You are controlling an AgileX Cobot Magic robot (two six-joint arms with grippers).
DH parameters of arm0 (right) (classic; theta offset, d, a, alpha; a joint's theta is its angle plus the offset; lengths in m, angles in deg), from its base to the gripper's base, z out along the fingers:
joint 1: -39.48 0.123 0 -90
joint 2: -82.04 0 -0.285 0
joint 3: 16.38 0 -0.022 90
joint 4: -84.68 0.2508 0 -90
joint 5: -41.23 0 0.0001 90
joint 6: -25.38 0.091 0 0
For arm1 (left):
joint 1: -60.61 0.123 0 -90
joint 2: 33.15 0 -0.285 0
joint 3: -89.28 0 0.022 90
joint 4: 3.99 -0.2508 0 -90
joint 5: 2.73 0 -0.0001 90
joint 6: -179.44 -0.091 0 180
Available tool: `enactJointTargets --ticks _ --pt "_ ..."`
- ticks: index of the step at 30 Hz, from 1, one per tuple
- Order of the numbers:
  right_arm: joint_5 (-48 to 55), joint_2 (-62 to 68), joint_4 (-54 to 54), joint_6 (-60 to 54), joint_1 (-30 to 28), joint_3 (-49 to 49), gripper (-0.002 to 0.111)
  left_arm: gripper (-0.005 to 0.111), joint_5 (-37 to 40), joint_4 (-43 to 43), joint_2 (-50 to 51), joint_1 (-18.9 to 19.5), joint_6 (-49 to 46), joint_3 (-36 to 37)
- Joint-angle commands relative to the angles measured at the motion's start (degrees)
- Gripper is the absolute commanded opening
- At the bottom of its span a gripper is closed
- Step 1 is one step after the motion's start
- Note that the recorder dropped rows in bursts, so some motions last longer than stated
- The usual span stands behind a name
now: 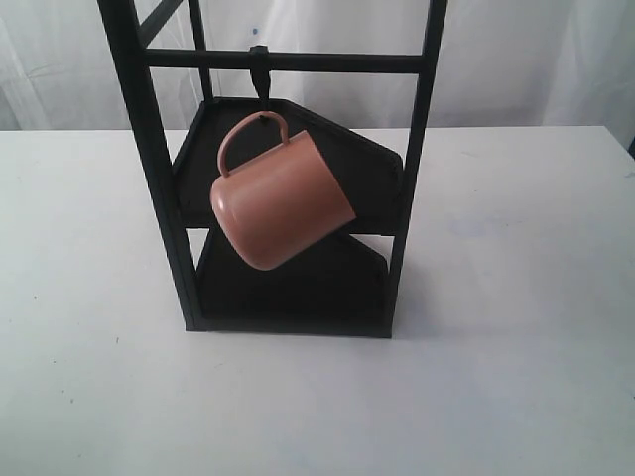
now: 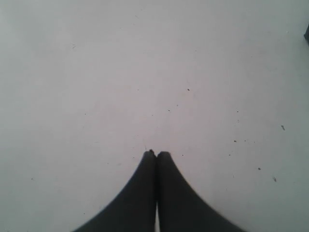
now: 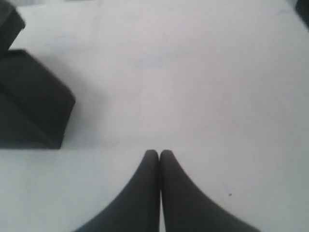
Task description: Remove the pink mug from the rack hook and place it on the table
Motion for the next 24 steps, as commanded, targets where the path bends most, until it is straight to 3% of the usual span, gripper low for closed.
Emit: enactJointTargets --ticks 1,10,24 --pt "10.7 3.3 6.2 -9.3 2.4 -4.3 0.000 0.000 -0.1 -0.2 -0.2 -0.1 -0.2 0.1" --pt "38.8 13.4 22.1 -21.7 7.8 -12.3 0.000 0.000 -0.1 -0.2 -0.2 -0.1 -0.2 0.1" --pt "40.1 16.6 37.5 -25.6 12.4 -15.3 0.000 0.000 -0.1 -0.2 -0.2 -0.1 -0.2 0.1"
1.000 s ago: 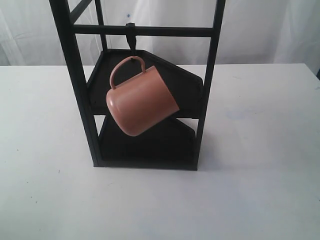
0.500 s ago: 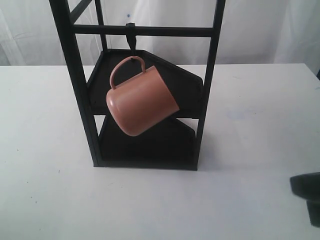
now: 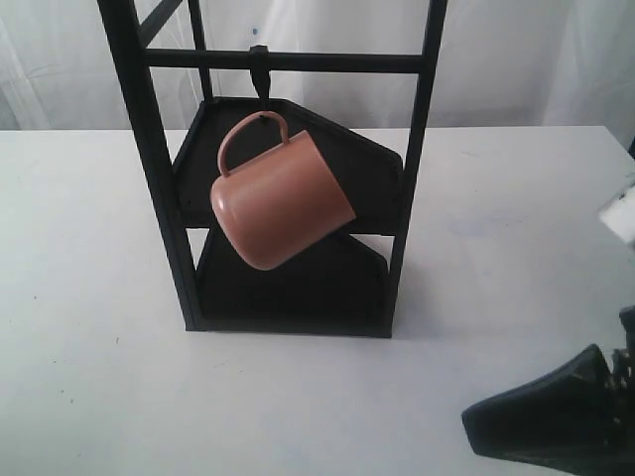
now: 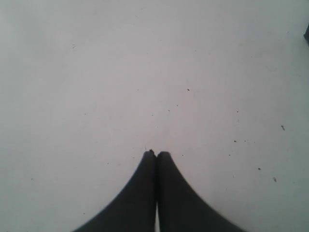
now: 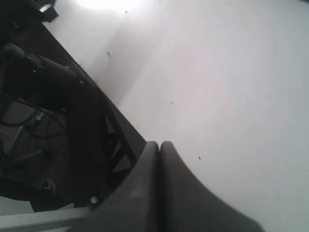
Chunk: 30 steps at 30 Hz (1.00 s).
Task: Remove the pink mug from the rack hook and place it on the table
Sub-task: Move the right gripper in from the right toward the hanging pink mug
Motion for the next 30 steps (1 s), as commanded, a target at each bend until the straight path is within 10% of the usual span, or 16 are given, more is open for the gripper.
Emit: enactJointTargets --ticks 1,20,30 --pt "0.1 0.0 3.5 0.0 0.3 -3.3 0.000 0.000 -0.1 -0.2 -0.2 -0.1 -0.2 0.1" --pt "-3.6 0.6 -10.6 9.8 9.4 -22.1 0.000 0.000 -0.1 -0.2 -0.2 -0.1 -0.2 0.1" --pt "-4.4 13.4 18.1 -11.1 9.4 -22.1 0.000 0.000 -0.1 -0.2 -0.2 -0.1 -0.2 0.1"
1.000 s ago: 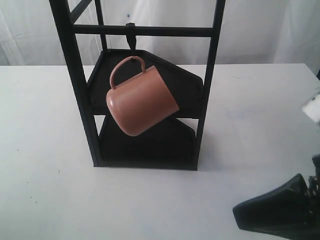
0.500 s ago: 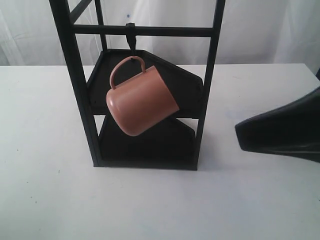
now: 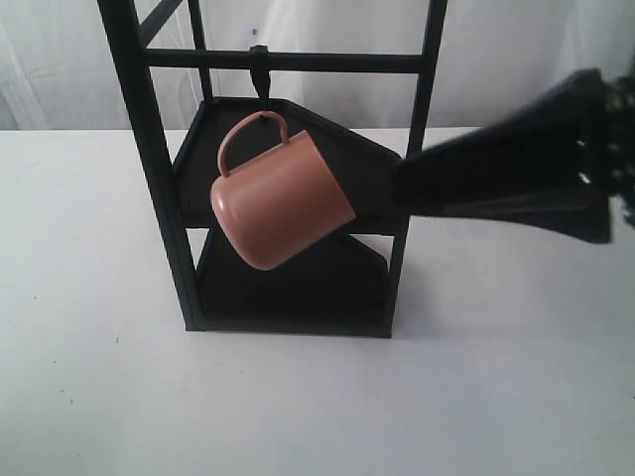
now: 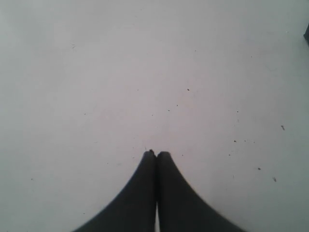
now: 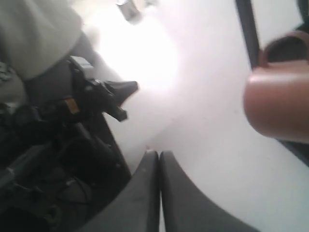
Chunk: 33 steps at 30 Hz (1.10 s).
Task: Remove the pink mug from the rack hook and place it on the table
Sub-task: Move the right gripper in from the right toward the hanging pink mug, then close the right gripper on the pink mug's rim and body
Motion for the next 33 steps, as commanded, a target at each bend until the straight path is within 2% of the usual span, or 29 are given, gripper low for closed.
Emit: enactJointTargets --ticks 1,11,14,26,33 --pt "0.6 7.6 10.9 -7.3 0.2 -0.2 0.000 0.000 -0.1 -0.2 -0.2 -0.1 -0.2 0.1" --pt "-4.0 15.6 10.3 -9.2 0.2 -0.2 0.000 0.000 -0.1 -0.2 -0.2 -0.1 -0.2 0.1" --pt "-4.6 16.5 10.3 -14.6 0.2 -0.2 0.002 0.000 -0.1 -0.2 -0.2 -0.1 -0.2 0.1" --pt "-11.9 17.5 8.7 -16.3 0.2 -0.2 0.049 0.000 -0.1 -0.2 -0.2 -0.1 -0.2 0.1" --pt "-12.0 21.7 7.4 -16.3 0.2 -0.2 0.051 0.000 -0.1 -0.2 -0.2 -0.1 -0.2 0.1"
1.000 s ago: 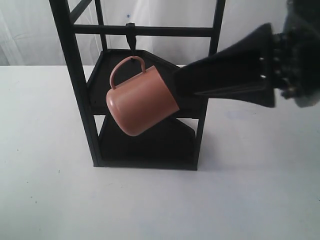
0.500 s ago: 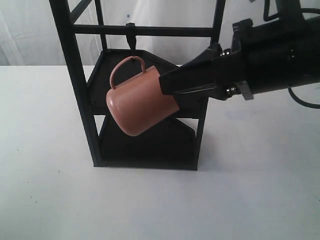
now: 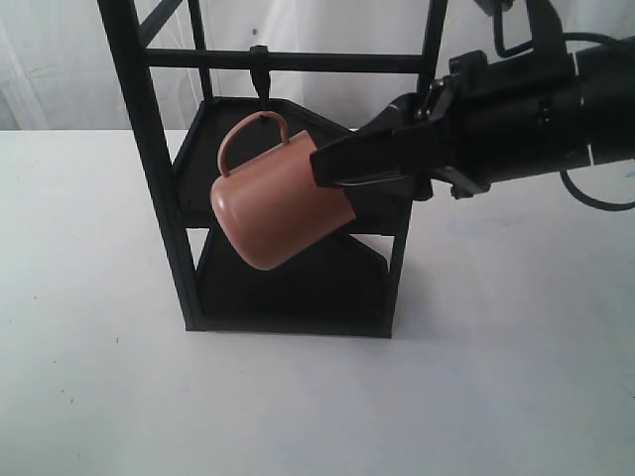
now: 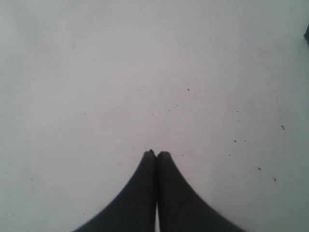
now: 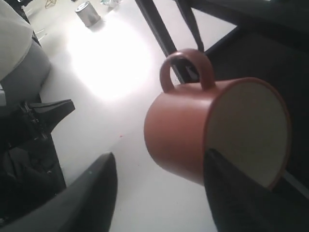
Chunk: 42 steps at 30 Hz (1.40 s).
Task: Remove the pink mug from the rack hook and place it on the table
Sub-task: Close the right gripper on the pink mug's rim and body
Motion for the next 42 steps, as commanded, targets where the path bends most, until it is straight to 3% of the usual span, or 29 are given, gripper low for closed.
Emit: enactJointTargets --ticks 1,14,21,31,42 --pt "-0.3 2.8 -0.4 -0.9 0.1 -0.2 0.051 0.000 -0.1 -0.2 -0.2 -0.1 -0.2 0.1" --pt "5.5 7.0 2.2 -4.7 0.1 -0.2 0.051 0.000 -0.1 -0.2 -0.2 -0.1 -0.2 0.1" --pt "6.1 7.0 2.2 -4.7 1.9 -0.2 0.043 0.000 -0.1 -0.2 -0.2 -0.1 -0.2 0.1" --pt "-7.9 7.0 2.2 -5.7 7.2 -0.2 0.043 0.000 -0.1 -0.2 -0.2 -0.1 -0.2 0.1" --pt "-8.0 7.0 2.0 -5.7 7.6 -0.2 0.035 0.000 -0.1 -0.2 -0.2 -0.1 -0.2 0.1"
